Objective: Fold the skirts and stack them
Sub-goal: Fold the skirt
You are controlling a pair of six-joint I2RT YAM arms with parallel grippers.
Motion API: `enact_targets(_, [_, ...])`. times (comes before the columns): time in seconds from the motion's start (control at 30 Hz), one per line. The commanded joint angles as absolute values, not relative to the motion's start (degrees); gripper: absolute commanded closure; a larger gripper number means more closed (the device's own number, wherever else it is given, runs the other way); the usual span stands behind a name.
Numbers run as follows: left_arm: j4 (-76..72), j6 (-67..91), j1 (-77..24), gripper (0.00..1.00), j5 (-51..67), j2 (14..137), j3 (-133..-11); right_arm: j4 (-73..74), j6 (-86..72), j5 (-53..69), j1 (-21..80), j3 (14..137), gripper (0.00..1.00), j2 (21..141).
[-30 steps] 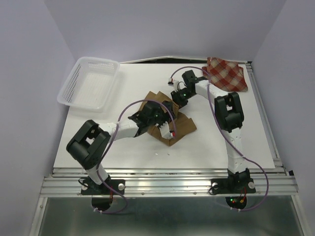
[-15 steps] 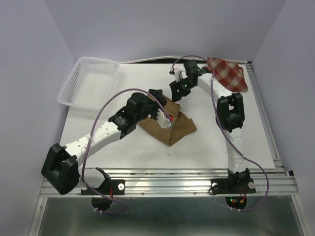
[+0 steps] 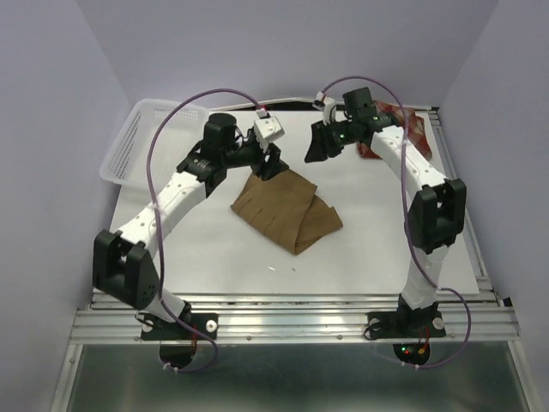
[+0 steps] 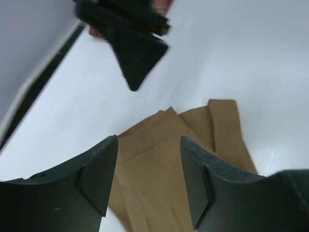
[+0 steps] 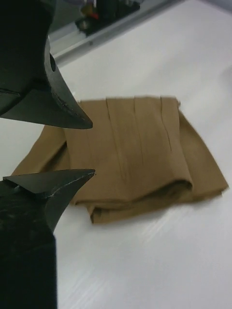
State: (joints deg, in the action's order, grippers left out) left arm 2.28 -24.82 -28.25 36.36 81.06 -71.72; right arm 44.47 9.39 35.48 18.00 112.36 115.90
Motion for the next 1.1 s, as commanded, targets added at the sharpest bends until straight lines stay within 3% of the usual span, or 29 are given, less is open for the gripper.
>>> enact_targets(0.0, [2.8, -1.1, -24.5, 0.37, 55.0, 92.9, -77.1, 31.8, -7.9, 55.4, 18.2, 95.9, 0.56, 110.9])
enact_targets(0.3, [-1.6, 7.4, -22.4, 0.38, 52.0, 114.6, -87.0, 21.2, -12.1, 59.7, 20.9, 80.3, 0.55, 114.7])
enact_targets(0.53, [-6.1, 17.9, -16.9, 0.39, 50.7, 125.5, -91.4, 24.9, -6.5, 45.9, 20.9, 82.4, 0.55, 122.9])
enact_targets(0.77, [-4.8, 5.6, -18.0, 0.25, 51.9, 112.7, -85.0, 35.2, 8.3, 36.7, 20.4, 95.6, 0.56, 128.4])
enact_targets(0.93, [7.6, -17.2, -20.0, 0.25, 35.0, 94.9, -79.8, 39.5, 16.4, 29.6, 19.8, 106.8, 0.55, 127.8])
enact_targets(1.07, [11.6, -34.4, -22.1, 0.25, 21.7, 88.1, -74.5, 41.1, 16.4, 27.1, 19.2, 114.8, 0.54, 127.4])
